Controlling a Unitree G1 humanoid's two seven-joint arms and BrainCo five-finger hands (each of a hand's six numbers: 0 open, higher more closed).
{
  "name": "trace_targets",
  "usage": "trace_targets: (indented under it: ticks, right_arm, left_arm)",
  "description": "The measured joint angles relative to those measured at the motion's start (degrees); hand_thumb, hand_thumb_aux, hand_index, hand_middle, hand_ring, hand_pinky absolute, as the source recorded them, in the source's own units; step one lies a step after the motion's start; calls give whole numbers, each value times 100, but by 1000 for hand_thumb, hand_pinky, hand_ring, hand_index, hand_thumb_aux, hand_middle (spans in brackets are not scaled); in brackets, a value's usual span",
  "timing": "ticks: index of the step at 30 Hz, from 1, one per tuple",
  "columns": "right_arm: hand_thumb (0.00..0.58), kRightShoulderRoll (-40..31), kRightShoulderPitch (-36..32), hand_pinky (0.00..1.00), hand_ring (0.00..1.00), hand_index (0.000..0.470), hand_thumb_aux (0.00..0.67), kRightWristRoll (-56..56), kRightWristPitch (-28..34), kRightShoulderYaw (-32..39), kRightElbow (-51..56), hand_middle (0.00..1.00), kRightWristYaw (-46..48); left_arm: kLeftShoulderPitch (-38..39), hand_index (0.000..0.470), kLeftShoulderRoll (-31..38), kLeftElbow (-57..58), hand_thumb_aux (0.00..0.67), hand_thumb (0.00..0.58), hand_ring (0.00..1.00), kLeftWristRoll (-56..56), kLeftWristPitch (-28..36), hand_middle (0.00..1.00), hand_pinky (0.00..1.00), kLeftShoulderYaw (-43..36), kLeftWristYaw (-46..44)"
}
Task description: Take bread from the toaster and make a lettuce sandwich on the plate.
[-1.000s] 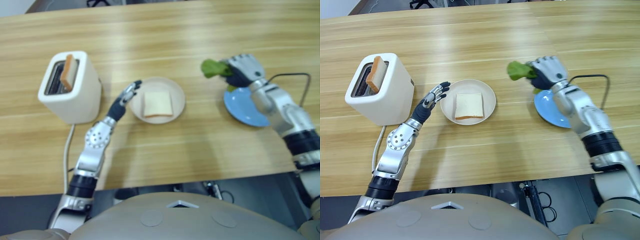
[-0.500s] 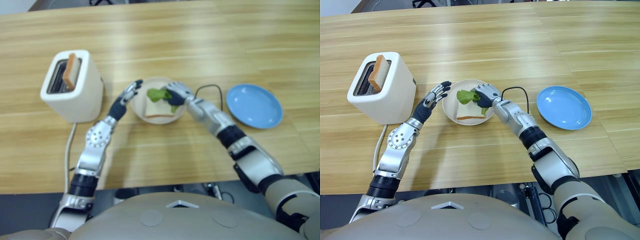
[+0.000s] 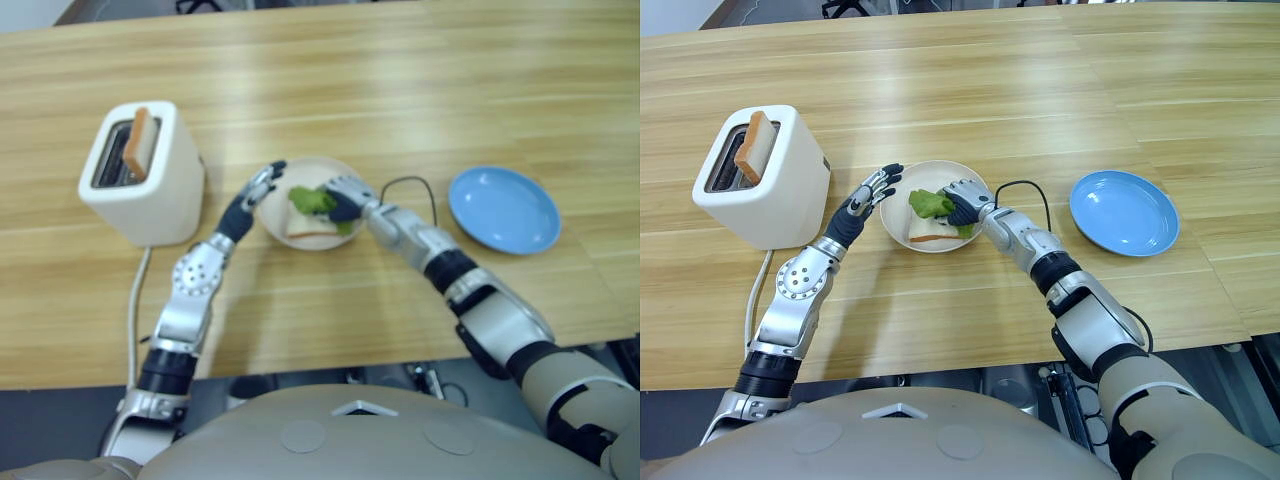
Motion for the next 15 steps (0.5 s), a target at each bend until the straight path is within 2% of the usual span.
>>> trace_targets:
  ticks: [15]
  right_arm:
    - [0, -338, 245, 0, 0, 0, 0, -42, 232, -31, -1015, 0, 156]
  left_arm:
    - [0, 0, 1, 1, 0, 0, 0, 2, 0, 0, 0, 4, -1]
